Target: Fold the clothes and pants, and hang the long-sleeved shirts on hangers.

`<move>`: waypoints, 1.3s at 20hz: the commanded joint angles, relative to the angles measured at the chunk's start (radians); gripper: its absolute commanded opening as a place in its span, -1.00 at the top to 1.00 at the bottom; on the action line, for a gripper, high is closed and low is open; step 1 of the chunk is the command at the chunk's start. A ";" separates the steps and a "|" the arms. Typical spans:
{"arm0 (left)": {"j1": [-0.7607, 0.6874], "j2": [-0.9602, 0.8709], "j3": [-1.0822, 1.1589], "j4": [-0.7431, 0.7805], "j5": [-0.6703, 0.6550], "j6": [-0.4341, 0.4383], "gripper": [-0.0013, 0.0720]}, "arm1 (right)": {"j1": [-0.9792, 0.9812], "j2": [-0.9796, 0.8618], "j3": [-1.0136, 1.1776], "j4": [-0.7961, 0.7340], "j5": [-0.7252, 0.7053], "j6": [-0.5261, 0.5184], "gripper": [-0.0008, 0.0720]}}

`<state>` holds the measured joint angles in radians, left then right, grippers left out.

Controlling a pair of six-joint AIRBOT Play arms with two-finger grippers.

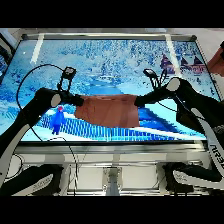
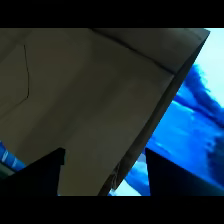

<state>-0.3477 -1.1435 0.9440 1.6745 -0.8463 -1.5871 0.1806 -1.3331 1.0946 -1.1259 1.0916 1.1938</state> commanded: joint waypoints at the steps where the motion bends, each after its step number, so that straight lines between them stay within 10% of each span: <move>1: 0.006 0.026 -0.006 0.026 -0.189 0.000 -0.04 | -0.002 -0.013 -0.039 0.030 0.089 -0.022 -0.63; 14: 0.013 0.026 -0.060 0.027 -0.218 -0.051 -0.04 | 0.001 -0.121 -0.196 0.237 -0.083 -0.011 -0.62; 19: 0.013 0.026 -0.060 0.027 -0.217 -0.051 -0.03 | 0.035 -0.147 -0.196 0.334 -0.092 -0.063 -0.04; 22: 0.013 0.026 -0.060 0.027 -0.217 -0.051 -0.03 | 0.065 -0.147 -0.196 0.341 -0.121 -0.063 0.86; 26: 0.013 0.026 -0.060 0.027 -0.217 -0.051 -0.03 | 0.046 -0.143 -0.121 0.303 -0.093 -0.050 0.94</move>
<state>-0.3355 -1.1183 0.8845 1.7008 -1.0630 -1.6394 0.2325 -1.4780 0.9272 -0.8047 0.9867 1.1362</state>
